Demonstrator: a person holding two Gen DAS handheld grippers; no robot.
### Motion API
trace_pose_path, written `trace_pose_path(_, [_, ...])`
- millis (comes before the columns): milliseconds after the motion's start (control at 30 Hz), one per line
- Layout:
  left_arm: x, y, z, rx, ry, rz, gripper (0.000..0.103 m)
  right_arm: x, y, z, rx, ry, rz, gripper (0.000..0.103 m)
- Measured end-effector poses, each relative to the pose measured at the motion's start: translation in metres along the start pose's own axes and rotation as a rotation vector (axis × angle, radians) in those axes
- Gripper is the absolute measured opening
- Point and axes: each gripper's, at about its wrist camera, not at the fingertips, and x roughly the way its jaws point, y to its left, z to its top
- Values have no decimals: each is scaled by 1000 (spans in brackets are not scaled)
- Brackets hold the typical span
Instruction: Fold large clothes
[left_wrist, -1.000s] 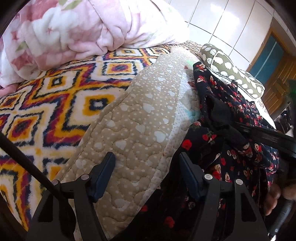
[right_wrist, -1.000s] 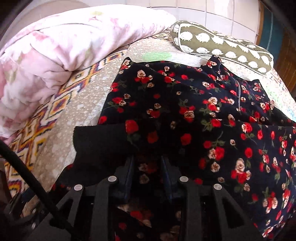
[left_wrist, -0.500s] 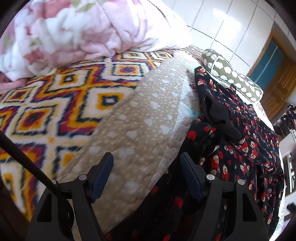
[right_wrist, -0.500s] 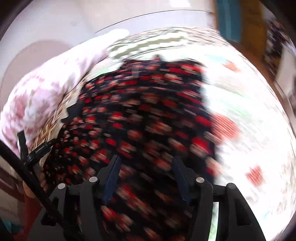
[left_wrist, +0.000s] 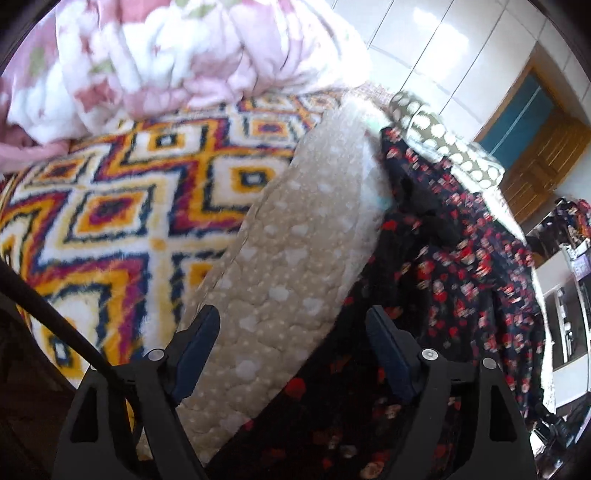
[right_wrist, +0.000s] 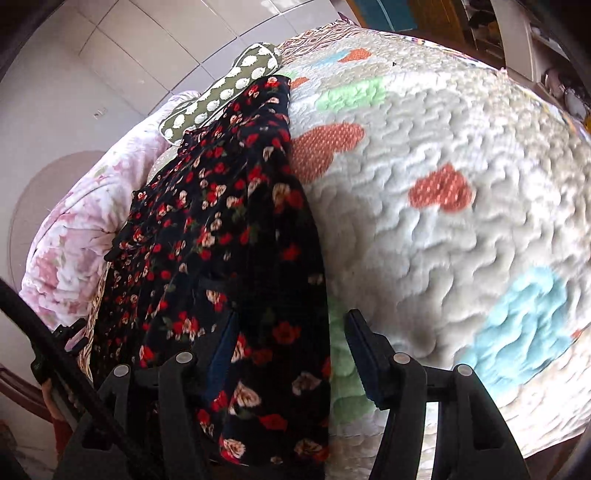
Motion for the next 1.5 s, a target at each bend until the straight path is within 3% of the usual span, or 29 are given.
trace_pose_path(300, [7,-23,-29,124,-9,150,82,-8,-1,-25,-13,-39,12,69])
trace_pose_path(533, [7,-29,-42,111,-64,247,89,-8,7,-38,-76,-71,-14,73])
trace_pose_path(667, [7,-35,-49,142,-100,292,89,-10,-1,-40,-36,-97,32,74])
trace_pose_path(900, [6,-34,-52,126,-107,293,89,-10,-4,-42,-19,-112,75,80])
trace_pose_path(1500, [-1,-36,-60,136,-85,290,89,-6,8,-49,-120,-146,19,84])
